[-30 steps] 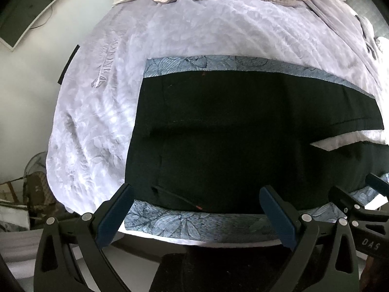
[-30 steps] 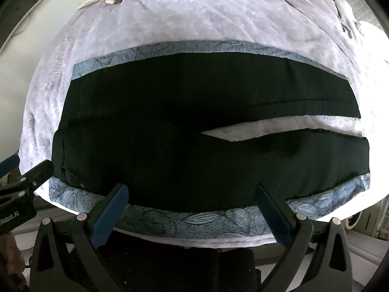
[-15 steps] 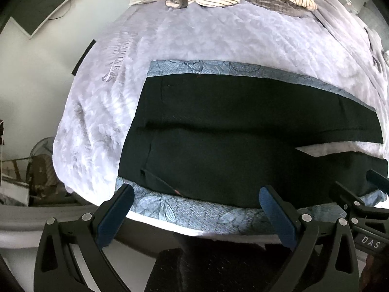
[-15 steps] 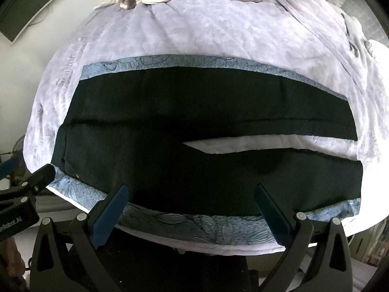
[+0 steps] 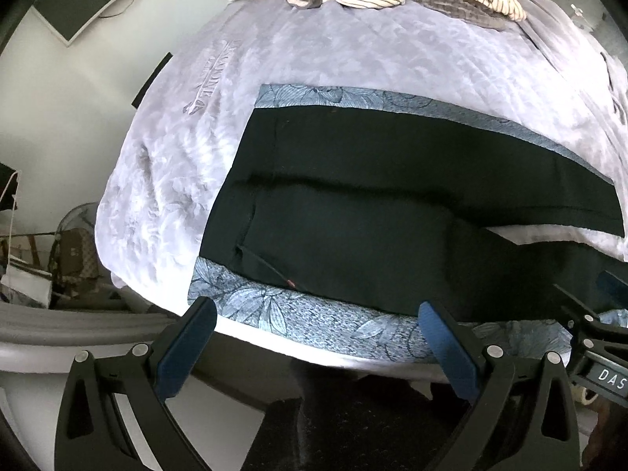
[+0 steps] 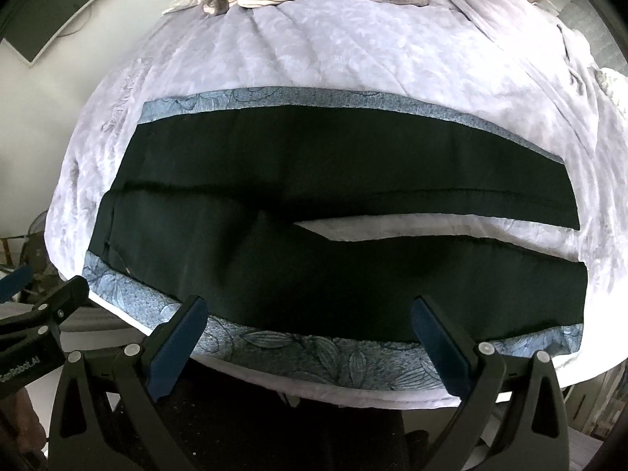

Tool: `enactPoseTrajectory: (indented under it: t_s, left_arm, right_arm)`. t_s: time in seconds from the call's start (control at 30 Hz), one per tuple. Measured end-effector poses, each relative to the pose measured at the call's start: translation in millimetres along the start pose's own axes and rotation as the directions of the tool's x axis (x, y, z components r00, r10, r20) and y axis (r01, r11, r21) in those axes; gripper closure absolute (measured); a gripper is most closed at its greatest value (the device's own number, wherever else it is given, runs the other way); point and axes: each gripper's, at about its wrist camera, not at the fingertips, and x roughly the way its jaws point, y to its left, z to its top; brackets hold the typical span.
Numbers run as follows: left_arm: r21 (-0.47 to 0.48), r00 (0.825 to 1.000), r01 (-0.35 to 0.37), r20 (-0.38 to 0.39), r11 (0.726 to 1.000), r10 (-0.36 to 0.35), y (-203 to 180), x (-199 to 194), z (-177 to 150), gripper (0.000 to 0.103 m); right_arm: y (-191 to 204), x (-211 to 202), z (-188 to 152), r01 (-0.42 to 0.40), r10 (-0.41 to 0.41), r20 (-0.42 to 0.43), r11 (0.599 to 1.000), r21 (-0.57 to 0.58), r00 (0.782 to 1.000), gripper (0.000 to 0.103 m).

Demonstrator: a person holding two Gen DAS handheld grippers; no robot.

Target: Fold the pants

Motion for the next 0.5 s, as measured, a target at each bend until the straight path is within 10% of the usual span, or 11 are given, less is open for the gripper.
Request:
enactPoseTrajectory:
  t_s: [0.5]
  left_arm:
    - [0.086, 0.997, 0.066, -0.035, 0.994, -0.064, 48.9, 57.9, 6.4, 0.0]
  right_arm:
    - [30.8, 32.4, -13.9, 0.097, -0.092, -0.053, 0.991, 0.096, 0.994, 0.0]
